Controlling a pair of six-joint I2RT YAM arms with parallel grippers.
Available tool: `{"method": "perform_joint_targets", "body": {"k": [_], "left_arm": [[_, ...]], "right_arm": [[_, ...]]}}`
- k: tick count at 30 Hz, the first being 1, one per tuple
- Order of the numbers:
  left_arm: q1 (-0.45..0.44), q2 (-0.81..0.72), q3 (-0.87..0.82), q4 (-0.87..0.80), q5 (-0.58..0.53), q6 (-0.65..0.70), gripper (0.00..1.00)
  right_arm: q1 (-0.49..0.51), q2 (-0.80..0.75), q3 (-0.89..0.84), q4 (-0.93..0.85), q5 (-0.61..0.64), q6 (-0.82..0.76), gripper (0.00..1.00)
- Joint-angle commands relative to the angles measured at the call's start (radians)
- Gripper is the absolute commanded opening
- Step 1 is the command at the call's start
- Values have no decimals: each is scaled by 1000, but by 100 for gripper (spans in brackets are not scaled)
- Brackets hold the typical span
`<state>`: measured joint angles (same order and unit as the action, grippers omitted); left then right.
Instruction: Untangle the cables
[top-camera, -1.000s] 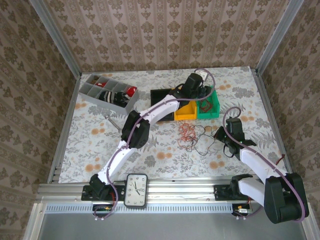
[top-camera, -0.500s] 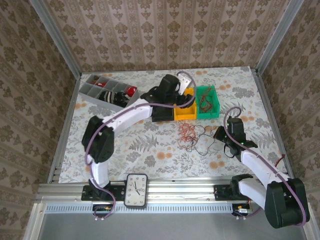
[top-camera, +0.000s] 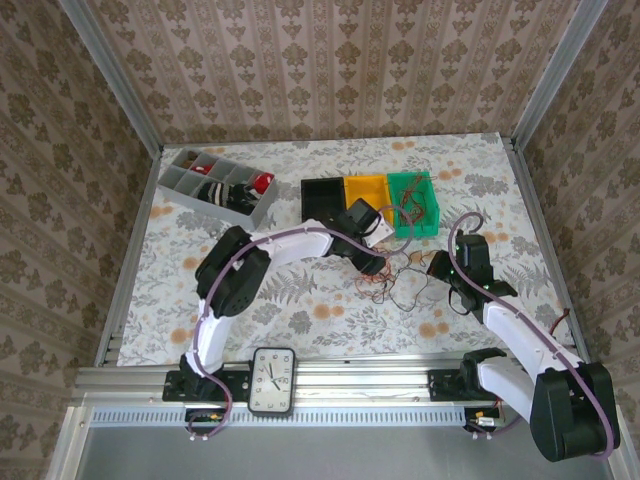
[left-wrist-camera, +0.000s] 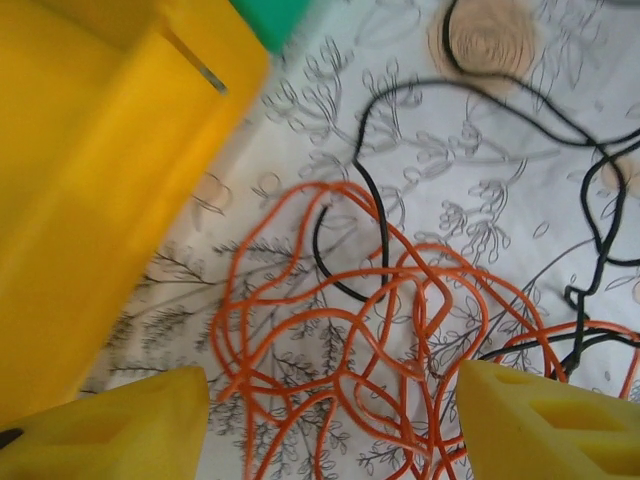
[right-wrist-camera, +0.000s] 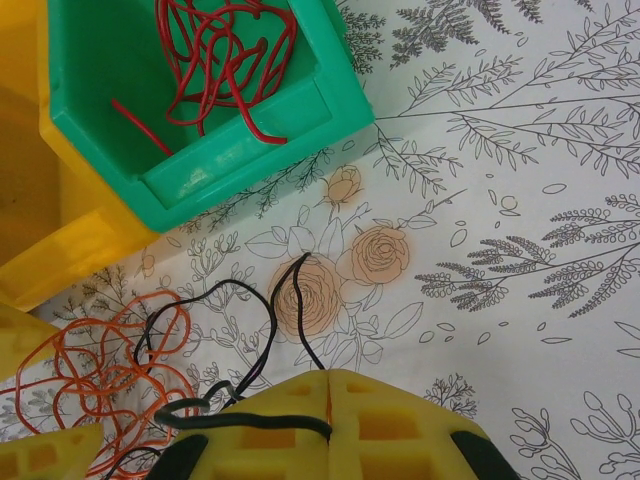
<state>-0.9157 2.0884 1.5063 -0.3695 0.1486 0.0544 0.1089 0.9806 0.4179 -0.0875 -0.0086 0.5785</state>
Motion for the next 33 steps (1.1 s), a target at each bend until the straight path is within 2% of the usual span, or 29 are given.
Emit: {"method": "perform_joint_targets", "body": {"k": [1,2,3,5,6,10,14,19,25,29,33], "left_arm": [[-8,21,57,-42,-33,29,65],[-7,30,59,-40,-35,23,62],[-8,39,60,-35,-36,19,55],[-6,50,55,-16,-51,6,30],[-2,56,52,-9,-49,0,21],[13,45,14,-2,-56,-8,0],[52,-27,-86,-4,-51,-37,0],[107,-178,-307,0,-83,-92,0],[163,-351,-531,0,-121,-168,0],[206,-411,-603,12,-173,-218,0],[246,-415,-596,-14,-246,-256,0]], "right_arm": [[-2,-17,28,-28,-13,-8,4],[-2,-18,30,-29,-13,-7,4],[-2,-19,33,-31,-11,-5,4],[-2,-24,37,-39,-1,4,5],[-2,-29,40,-44,9,11,5],[-8,-36,76,-97,79,14,3],[-50,-37,118,-158,143,18,3],[-151,-39,158,-242,211,24,3],[-282,-46,169,-276,228,59,3],[-328,-47,183,-285,226,73,3],[-350,-51,197,-297,224,81,3]]}}
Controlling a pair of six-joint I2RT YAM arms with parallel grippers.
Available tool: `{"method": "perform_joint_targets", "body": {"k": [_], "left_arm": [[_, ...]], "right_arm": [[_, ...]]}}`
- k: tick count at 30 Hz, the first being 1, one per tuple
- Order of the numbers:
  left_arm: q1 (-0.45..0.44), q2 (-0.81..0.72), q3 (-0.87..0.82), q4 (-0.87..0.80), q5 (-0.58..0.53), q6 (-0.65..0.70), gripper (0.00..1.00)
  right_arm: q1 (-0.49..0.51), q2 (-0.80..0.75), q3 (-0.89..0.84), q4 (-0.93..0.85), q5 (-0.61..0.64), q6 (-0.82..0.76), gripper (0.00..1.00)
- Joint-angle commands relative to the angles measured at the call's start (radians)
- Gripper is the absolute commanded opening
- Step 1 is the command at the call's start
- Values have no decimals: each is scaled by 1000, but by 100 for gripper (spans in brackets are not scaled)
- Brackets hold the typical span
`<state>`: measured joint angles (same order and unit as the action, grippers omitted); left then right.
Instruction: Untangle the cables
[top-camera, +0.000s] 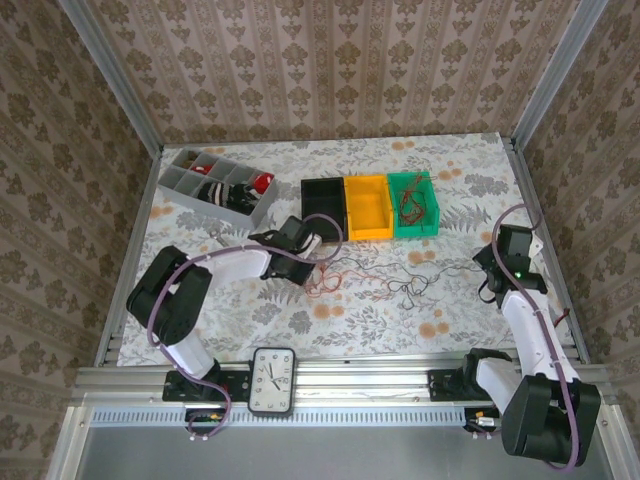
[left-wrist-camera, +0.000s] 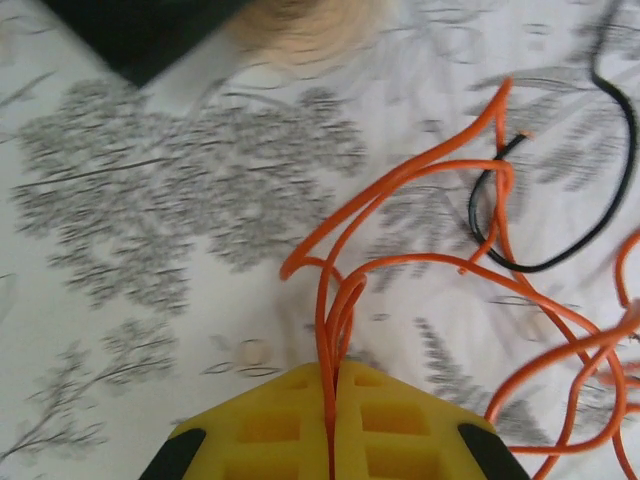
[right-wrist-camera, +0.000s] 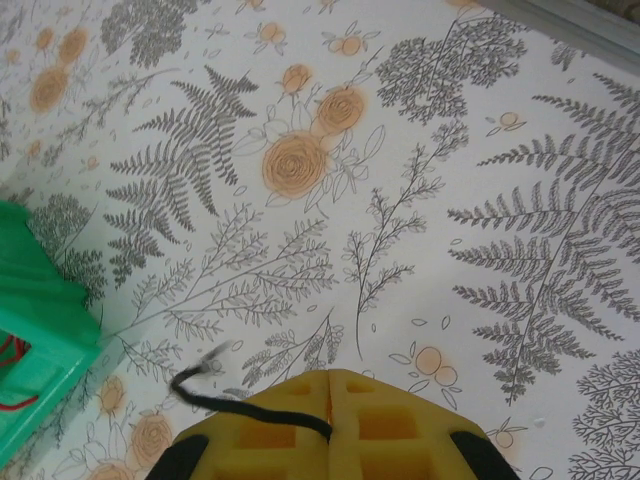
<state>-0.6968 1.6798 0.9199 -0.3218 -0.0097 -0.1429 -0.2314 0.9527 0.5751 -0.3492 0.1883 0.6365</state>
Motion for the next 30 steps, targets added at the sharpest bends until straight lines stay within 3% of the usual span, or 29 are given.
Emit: {"method": "perform_joint_targets", "body": {"k": [1,8,16,23,27,30], "left_arm": [[36,-5,-6,-67,-115,-74,0],[107,-12,-5,-121,-258,-203,0],[143,-23,-35,-155,-343,-363,0],[137,-1,-46,-135,-320,-359,0],[139,20,-51,-129,-336,-355,0],[153,37,-58,-128,-329,-377,0]], "right_arm": [[-9,-24,43,-40,26,23,4],[-17,-55,92,-90,113,-7,4],[-4,-162,166,14,-65,-29,5],[72,-175,321,176,-294,-93,5],[131,-151,472,214,-326,-169,5],[132,-145,546,241,-242,-202,4]]}}
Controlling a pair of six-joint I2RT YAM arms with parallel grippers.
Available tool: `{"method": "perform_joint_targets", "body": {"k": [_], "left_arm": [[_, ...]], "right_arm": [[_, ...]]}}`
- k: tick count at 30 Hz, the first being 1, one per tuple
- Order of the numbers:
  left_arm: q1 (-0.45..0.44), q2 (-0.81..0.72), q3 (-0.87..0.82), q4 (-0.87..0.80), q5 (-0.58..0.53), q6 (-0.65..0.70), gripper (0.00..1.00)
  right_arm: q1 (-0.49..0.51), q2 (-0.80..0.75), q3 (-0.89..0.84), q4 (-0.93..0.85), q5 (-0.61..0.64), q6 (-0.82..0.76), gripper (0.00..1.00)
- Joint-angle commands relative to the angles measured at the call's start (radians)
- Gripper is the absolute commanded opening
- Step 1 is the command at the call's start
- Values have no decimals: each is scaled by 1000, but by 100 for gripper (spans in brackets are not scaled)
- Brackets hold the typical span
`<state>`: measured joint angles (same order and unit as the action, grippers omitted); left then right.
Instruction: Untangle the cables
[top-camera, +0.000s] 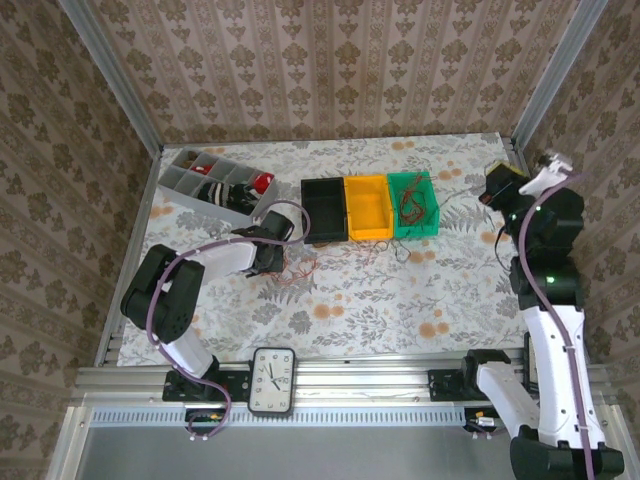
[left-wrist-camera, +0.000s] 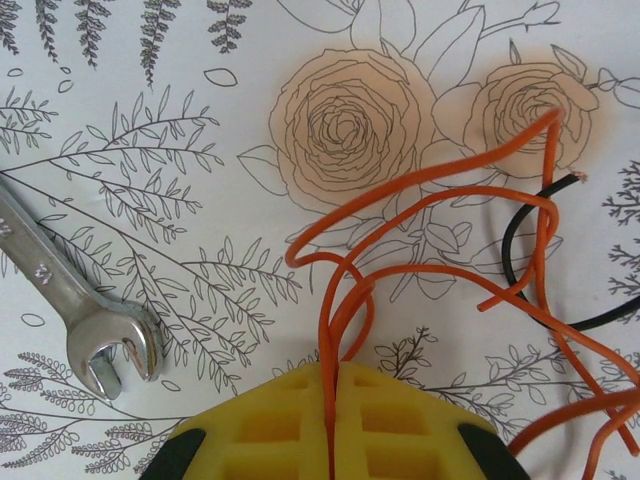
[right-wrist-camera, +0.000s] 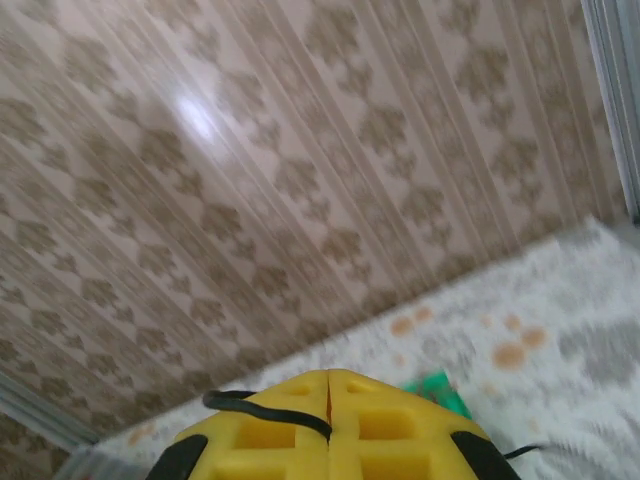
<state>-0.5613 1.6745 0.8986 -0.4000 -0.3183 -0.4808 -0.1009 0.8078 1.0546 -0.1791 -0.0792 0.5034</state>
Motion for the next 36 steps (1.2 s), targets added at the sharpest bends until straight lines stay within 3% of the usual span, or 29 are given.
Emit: {"method": "perform_joint_targets", "body": {"k": [1,6,9,15,18,23,27,29,33,36], "left_arm": [[22,47,-42,-47,-13,-48,0],[33,56,-67,-34,-7,-88,0],[47,56,-78,-46,-12,-116,0],[82,44,-99,-36,15,-172,0],[92,47,-94,-34,19,-198,0],[8,3,-75,134,112,33,0],[-143,-79,-48,203,160,293,36],[-173,-117,-39,202,214,352,48],[-190,-178,-9,201,302,399,62],[-211,-179,40,198,359,441,65]], "right_arm": [[1,1,90,65,79,-87,4],[-63,52,184,-49,274,-111,1],[-125,61,183,-92,302,-86,1],[-315,64,181,-206,254,3,1],[-335,40,142,-208,292,29,1],[-325,38,48,-145,132,109,1],[-233,29,-36,-143,126,159,1],[-144,19,-80,-167,184,152,1],[21,12,-183,-200,240,166,1],[110,10,-247,-217,284,178,1]]}}
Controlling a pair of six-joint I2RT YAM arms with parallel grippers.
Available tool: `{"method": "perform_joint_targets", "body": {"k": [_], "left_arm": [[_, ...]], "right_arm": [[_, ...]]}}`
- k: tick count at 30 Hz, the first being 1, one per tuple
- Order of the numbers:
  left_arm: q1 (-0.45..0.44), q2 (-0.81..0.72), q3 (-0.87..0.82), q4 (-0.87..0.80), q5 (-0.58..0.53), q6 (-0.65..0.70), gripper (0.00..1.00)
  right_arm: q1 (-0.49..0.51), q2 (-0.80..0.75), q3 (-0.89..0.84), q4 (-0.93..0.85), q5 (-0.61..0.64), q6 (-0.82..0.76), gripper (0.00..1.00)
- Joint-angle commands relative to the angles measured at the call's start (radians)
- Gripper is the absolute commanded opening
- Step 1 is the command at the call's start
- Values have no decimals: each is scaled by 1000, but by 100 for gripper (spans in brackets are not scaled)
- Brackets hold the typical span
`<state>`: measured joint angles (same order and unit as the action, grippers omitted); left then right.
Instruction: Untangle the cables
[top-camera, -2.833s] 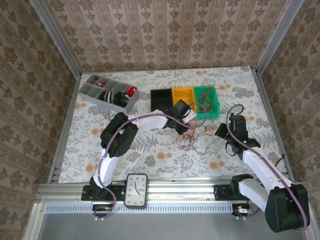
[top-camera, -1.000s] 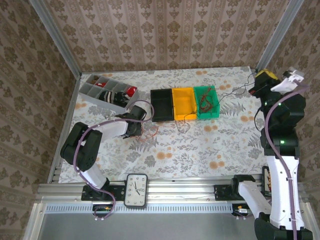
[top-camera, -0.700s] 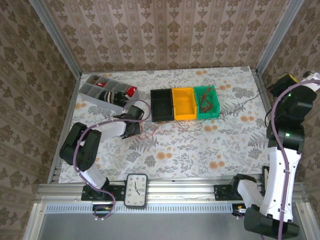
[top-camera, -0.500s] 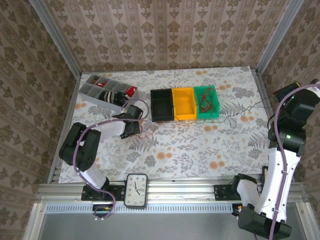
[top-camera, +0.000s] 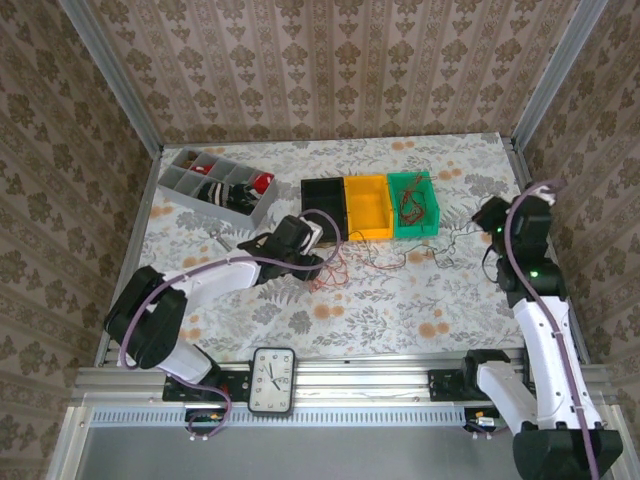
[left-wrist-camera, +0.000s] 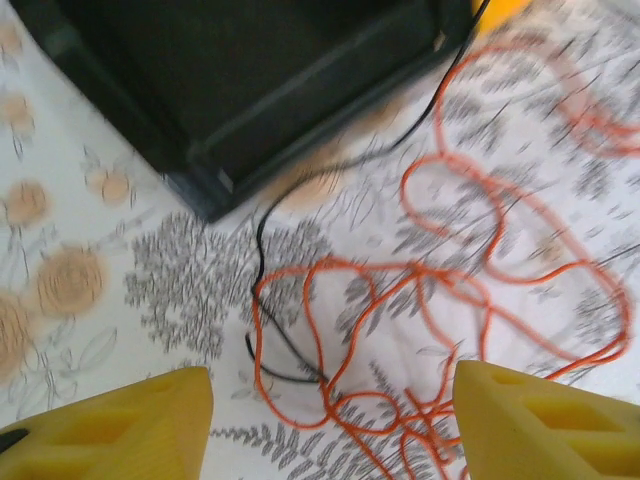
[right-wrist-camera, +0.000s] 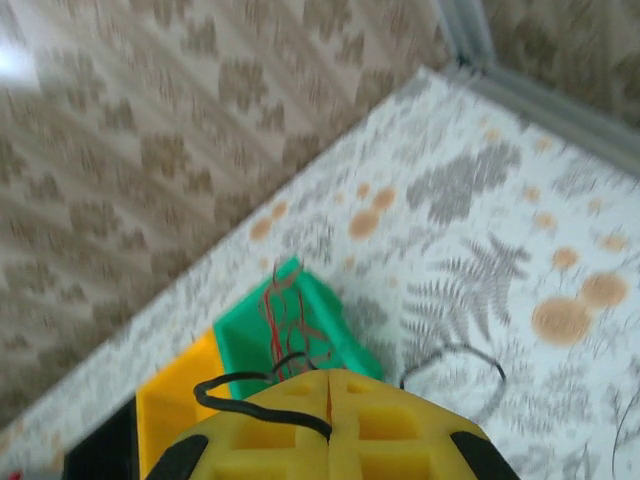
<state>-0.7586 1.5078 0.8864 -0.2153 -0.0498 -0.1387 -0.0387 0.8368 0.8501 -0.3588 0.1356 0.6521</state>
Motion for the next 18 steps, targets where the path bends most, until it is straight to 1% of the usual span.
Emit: {"method": "perform_joint_targets", "body": {"k": [1,5,10,13,18], "left_arm": [[-27,2,77,9,96,114,65],[-82,114,194,24,114,180,66],[-151,348,435,22,159,265,64],[-181,469,557,-1,198,283,60],[-224,624,692,-53,222,300,59]], "right_arm": [[65,-19,-59,-39,82,35,1],[77,-10,-116,-18,85,64,1],[77,29,-135,3,72,73,1],[77,49,-138,15,54,76,2],[77,77,-135,38,22,68,2]]}}
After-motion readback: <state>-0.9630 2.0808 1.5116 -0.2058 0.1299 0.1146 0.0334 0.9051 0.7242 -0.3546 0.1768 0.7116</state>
